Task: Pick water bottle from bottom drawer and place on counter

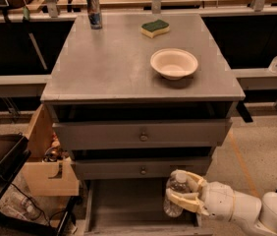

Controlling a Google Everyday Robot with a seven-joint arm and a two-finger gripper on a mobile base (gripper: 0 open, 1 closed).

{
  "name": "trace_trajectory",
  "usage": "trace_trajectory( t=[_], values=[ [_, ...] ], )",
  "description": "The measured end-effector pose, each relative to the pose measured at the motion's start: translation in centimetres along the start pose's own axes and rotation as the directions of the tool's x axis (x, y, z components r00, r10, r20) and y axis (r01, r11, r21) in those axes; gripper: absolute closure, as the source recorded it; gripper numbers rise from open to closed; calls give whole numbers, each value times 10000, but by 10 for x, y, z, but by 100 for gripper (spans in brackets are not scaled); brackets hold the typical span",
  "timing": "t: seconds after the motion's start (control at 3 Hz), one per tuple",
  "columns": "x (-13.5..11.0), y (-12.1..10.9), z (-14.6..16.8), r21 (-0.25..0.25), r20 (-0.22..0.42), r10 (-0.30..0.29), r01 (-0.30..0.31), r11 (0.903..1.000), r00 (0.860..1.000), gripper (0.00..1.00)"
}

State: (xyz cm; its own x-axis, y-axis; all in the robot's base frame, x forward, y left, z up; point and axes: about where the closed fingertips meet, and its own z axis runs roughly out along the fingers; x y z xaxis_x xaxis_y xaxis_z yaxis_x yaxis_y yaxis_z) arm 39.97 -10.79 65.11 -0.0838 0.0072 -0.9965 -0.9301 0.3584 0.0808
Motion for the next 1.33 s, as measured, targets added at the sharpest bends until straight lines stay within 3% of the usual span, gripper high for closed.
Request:
trace_trajectory(
  t=[0.67, 1.0, 1.33],
  values=[
    [-113, -5, -4, 590, 1022, 274, -336, 9977, 9944, 100],
    [-185, -23, -1, 1047, 1099, 123, -238, 9942, 9939, 100],
    [-234, -43, 21, 1021, 814, -173, 89, 9947, 9965, 100]
  ],
)
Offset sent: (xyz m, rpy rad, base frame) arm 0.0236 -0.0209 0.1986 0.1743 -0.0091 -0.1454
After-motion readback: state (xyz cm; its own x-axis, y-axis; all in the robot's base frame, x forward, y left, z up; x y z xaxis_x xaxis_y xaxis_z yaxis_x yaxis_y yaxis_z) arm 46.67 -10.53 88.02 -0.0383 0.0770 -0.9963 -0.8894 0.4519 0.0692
